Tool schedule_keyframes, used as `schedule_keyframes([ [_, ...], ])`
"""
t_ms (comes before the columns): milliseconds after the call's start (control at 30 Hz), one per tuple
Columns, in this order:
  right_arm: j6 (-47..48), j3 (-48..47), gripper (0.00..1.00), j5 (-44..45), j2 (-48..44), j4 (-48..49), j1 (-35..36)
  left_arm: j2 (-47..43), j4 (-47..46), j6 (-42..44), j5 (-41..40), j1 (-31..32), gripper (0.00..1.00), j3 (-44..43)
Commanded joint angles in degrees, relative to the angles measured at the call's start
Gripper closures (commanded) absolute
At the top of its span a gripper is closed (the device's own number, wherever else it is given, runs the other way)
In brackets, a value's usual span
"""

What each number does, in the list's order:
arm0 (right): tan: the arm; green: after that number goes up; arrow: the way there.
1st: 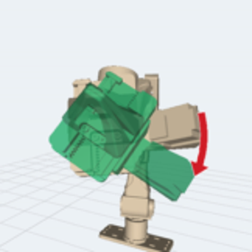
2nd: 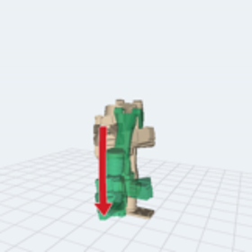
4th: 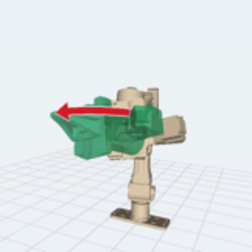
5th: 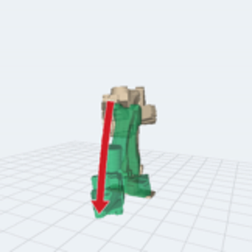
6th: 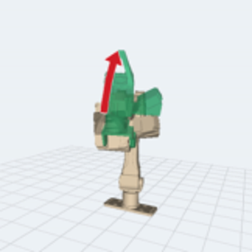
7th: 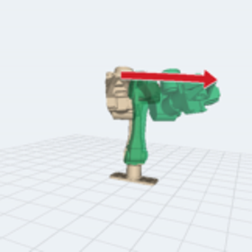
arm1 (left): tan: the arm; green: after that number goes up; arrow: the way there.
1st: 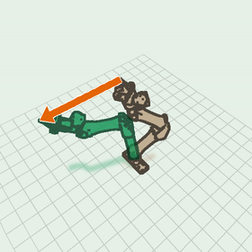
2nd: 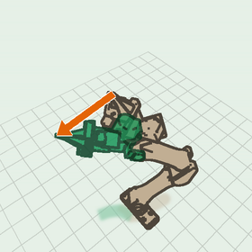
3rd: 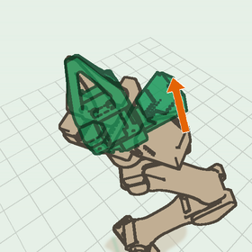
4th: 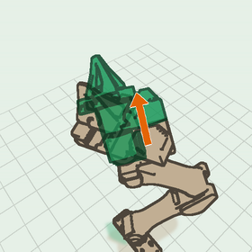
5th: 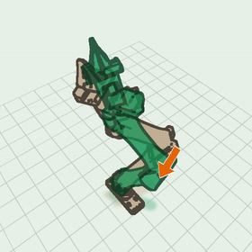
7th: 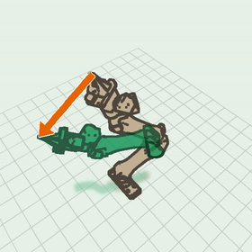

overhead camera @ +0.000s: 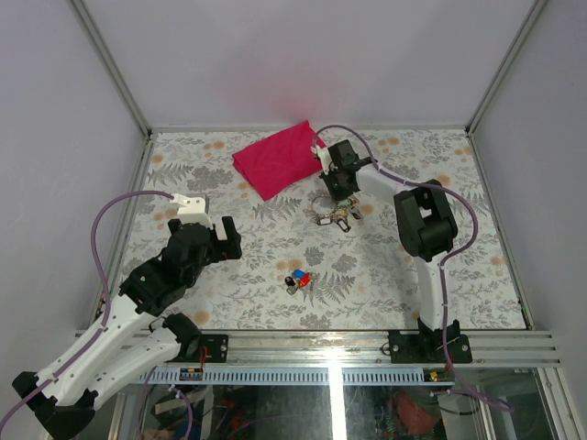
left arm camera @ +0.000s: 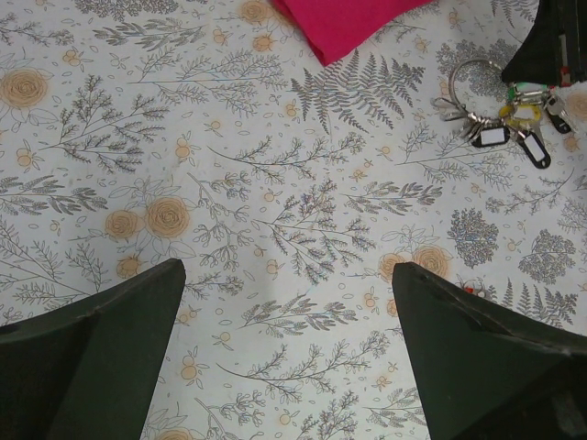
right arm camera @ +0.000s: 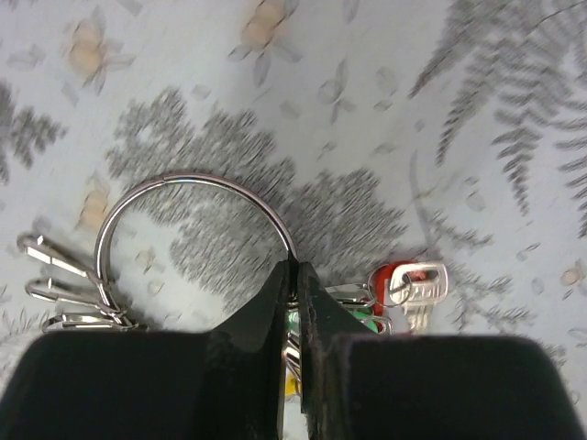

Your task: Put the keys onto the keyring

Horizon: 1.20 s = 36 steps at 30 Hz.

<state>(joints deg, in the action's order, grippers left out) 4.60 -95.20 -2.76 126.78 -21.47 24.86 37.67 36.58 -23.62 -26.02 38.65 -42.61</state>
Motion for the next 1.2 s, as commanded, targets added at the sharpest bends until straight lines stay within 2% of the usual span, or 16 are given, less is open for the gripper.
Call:
schedule_keyframes([
  [0,3.58,8.65,0.99,-3.65,-6.75,-2.95,3.37,-0.05,-3.62,0.68,0.24,0.39,0.00,0.26],
  [400,4.85,28.49,1.00,-4.79,-22.23,4.33,7.66,-0.30,-4.05,1.03,1.08,0.41,0.00,0.55],
  [633,2.06,34.46,0.98,-0.86,-27.71,6.39,7.66,0.16,-4.56,1.46,2.47,0.49,0.00,0.61],
  [667,1.59,34.95,0.96,-0.89,-28.33,6.83,7.66,0.26,-4.67,1.62,2.69,0.46,0.00,0.67],
  [733,0.44,35.02,0.85,-1.27,-29.56,7.17,7.66,0.46,-4.75,1.82,3.04,0.46,0.00,0.62],
  [933,-6.96,35.94,0.60,-1.87,-36.53,10.17,7.61,0.43,-5.11,2.29,3.95,0.46,0.00,0.66],
  [1033,-12.92,38.23,0.53,-1.14,-40.29,11.81,7.63,0.39,-5.52,2.52,4.46,0.45,0.00,0.83],
  [1167,-20.19,42.54,0.50,-0.97,-46.21,12.55,7.65,0.70,-6.46,3.40,7.32,0.50,0.00,1.03],
])
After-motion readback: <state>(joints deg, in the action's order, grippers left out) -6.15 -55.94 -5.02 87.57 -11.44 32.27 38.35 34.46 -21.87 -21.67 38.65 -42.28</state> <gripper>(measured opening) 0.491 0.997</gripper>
